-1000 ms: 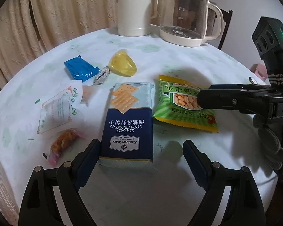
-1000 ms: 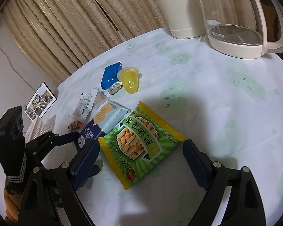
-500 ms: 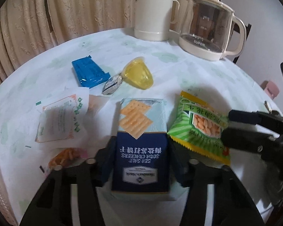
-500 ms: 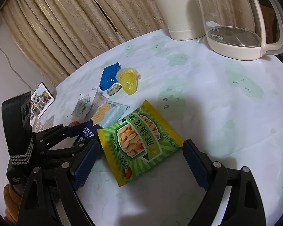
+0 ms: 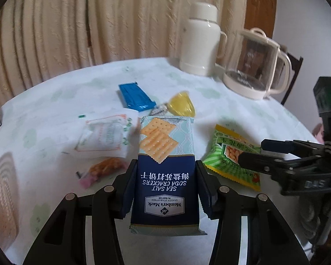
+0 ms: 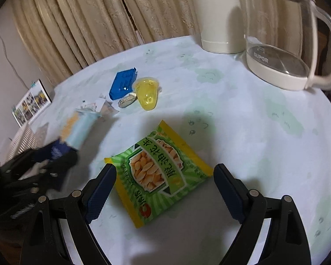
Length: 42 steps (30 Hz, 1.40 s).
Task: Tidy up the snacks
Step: 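Grasp the blue cracker box with the left tool while the right tool grasps the green peanut bag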
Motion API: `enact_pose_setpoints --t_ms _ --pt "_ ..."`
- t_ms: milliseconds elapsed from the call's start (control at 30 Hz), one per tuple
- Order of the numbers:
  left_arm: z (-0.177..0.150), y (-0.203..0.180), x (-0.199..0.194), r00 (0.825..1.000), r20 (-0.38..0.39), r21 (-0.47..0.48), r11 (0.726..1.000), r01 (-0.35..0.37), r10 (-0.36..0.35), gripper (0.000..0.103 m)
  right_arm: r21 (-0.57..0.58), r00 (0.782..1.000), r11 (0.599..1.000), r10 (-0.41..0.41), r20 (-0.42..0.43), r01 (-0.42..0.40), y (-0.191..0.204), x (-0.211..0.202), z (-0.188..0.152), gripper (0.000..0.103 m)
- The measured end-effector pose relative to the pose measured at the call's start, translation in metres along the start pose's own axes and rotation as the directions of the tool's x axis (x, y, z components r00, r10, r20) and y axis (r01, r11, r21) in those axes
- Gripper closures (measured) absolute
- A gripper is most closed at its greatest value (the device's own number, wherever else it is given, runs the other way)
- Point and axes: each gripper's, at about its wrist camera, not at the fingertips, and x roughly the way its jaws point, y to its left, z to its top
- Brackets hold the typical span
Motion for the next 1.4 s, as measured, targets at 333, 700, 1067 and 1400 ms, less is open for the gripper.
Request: enact_pose_setpoints --t_ms 333,700,1067,1400 --pt "-0.007 0.013 -0.027 0.997 0.076 -0.061 0.998 -0.026 0.031 0.053 -0.006 0.996 0.996 0.084 -0.042 -0.084 0.018 0.026 0.023 0.013" --pt "-0.011 0.027 -0.038 0.995 0.092 -0.13 0.991 -0.03 0.043 0.053 0.154 0.995 0.986 0.079 -0.067 -0.067 -0.003 -0.001 0.01 0.013" --pt "-0.014 0.036 -0.046 0.992 0.113 -0.169 0.985 -0.03 0.05 0.053 0.242 0.985 0.964 0.141 -0.096 -0.114 0.015 0.016 0.01 0.012" --pt "-0.014 0.043 -0.052 0.988 0.132 -0.197 0.979 -0.052 0.08 0.053 0.048 0.994 0.996 -0.072 -0.077 0.076 0.051 0.052 0.033 0.012"
